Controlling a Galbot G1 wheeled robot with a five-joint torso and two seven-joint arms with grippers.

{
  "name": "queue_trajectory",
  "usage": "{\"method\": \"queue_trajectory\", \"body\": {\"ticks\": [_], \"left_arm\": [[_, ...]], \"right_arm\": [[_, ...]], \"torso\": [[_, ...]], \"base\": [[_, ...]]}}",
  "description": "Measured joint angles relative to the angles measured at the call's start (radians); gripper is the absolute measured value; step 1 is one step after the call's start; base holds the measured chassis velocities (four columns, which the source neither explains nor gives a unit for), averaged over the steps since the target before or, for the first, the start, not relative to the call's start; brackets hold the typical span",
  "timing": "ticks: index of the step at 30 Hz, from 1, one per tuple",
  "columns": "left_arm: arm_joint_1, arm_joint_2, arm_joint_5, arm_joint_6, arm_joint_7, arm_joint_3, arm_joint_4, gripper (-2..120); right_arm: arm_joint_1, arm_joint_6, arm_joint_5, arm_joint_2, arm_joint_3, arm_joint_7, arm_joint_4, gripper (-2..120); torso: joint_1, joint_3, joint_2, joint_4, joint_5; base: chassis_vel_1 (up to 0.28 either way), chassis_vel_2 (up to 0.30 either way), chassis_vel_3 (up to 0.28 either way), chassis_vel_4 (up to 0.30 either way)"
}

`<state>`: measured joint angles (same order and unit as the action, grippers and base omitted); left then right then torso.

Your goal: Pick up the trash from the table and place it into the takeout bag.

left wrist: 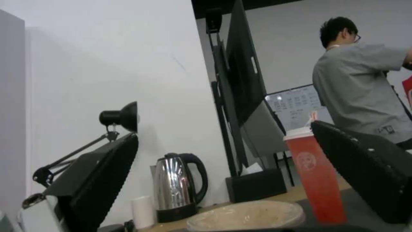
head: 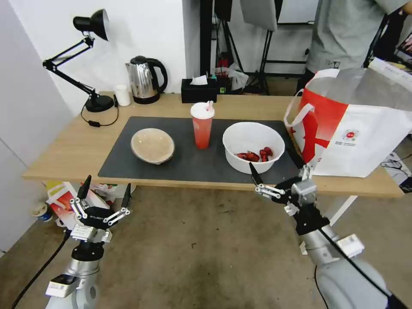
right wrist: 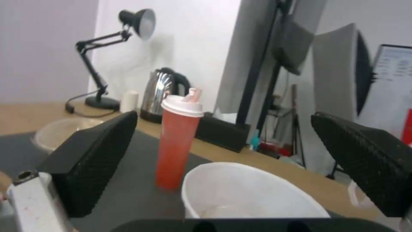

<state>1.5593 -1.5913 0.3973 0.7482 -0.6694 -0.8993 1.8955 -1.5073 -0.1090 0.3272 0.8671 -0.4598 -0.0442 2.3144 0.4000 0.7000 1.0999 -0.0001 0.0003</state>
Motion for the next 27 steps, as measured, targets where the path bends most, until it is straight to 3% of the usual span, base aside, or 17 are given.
{"method": "queue_trajectory", "body": {"ticks": [1,5,6,10,16,19,27], "left_arm": [[0.000,0.000,0.000,0.000,0.000,0.000,0.000,100],[0.003,0.000,0.000,0.001,0.000,-0.003,0.000,100],[0.003,0.000,0.000,0.001,0.000,-0.003,0.000,100],[0.016,0.000,0.001,0.009,0.000,-0.005,-0.002,100],[0.019,-0.001,0.001,0.017,-0.001,-0.006,-0.005,100],[0.025,-0.001,-0.001,0.021,-0.001,-0.006,-0.006,100],[0.021,-0.002,-0.002,0.023,-0.004,0.000,-0.004,100]], "right_arm": [[0.000,0.000,0.000,0.000,0.000,0.000,0.000,100],[0.073,0.064,0.143,-0.163,-0.035,0.034,-0.025,100],[0.073,0.064,0.143,-0.163,-0.035,0.034,-0.025,100],[0.109,0.095,0.217,-0.292,-0.037,0.058,-0.046,100],[0.154,0.141,0.295,-0.398,-0.007,0.072,-0.061,100],[0.200,0.196,0.376,-0.490,0.012,0.104,-0.084,100],[0.259,0.274,0.453,-0.568,0.066,0.185,-0.125,100]], "torso": [[0.000,0.000,0.000,0.0000,0.0000],[0.000,0.000,0.000,0.0001,-0.0002],[0.000,0.000,0.000,0.0001,-0.0002],[0.000,0.000,0.000,0.0001,-0.0002],[0.000,0.000,0.000,0.0000,-0.0003],[0.000,0.000,0.000,0.0000,-0.0004],[0.000,0.000,0.000,0.0000,-0.0003]], "base": [[0.000,0.000,0.000,0.000],[0.000,0.000,0.000,0.000],[0.000,0.000,0.000,0.000],[0.000,0.000,0.000,0.000],[0.000,0.000,0.000,0.000],[0.000,0.000,0.000,0.000],[0.000,0.000,0.000,0.000]]}}
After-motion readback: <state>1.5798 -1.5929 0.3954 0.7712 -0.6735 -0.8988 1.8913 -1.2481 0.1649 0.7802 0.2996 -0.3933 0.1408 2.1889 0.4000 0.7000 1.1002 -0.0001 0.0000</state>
